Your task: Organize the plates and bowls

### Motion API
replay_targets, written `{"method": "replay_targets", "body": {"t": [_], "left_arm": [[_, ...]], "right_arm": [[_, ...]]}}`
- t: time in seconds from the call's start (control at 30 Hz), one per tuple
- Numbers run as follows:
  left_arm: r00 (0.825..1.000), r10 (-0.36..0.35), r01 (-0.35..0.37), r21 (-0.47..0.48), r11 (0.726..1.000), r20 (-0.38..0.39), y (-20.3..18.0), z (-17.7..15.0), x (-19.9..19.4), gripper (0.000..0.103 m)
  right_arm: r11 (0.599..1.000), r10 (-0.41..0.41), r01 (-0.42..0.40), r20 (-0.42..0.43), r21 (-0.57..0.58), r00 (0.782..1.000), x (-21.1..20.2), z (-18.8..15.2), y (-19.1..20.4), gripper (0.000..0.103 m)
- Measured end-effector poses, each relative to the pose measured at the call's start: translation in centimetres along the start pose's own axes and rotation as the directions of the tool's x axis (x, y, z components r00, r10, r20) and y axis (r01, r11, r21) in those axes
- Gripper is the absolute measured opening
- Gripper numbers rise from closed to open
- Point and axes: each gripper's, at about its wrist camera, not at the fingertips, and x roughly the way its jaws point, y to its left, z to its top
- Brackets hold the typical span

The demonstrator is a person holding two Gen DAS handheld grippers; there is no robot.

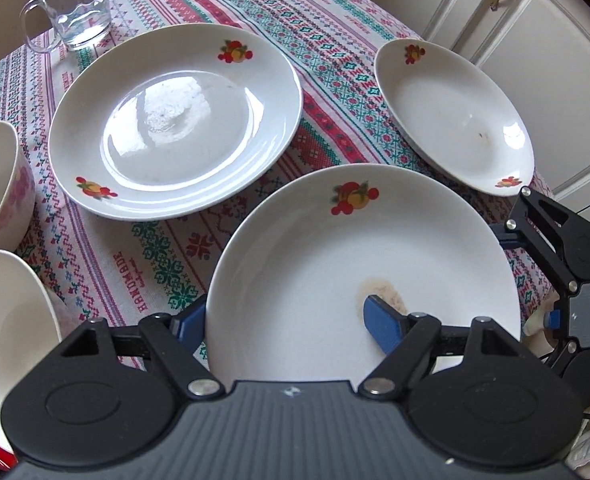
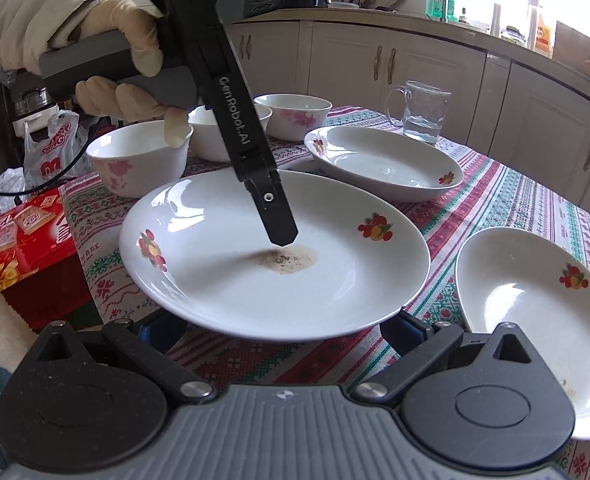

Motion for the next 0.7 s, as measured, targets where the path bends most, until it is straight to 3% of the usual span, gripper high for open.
{"method": "replay_targets", "body": {"t": [0.2, 0.7], "left_arm": [[1.000, 0.005, -0.005, 0.014, 1.000, -0.008, -0.16, -0.01, 0.57, 0.080], [1.000, 0.003, -0.004, 0.013, 1.000, 0.016, -0.43, -0.22, -0.23, 0.079]], "right_arm": [[0.997, 0.075, -0.075, -0.035, 0.009, 0.997, -0.07, -0.33, -0.31, 0.103], [0.996, 0.087, -0.087, -0.044, 0.001, 0.995, -0.49, 0.02, -0.35, 0.103]]}}
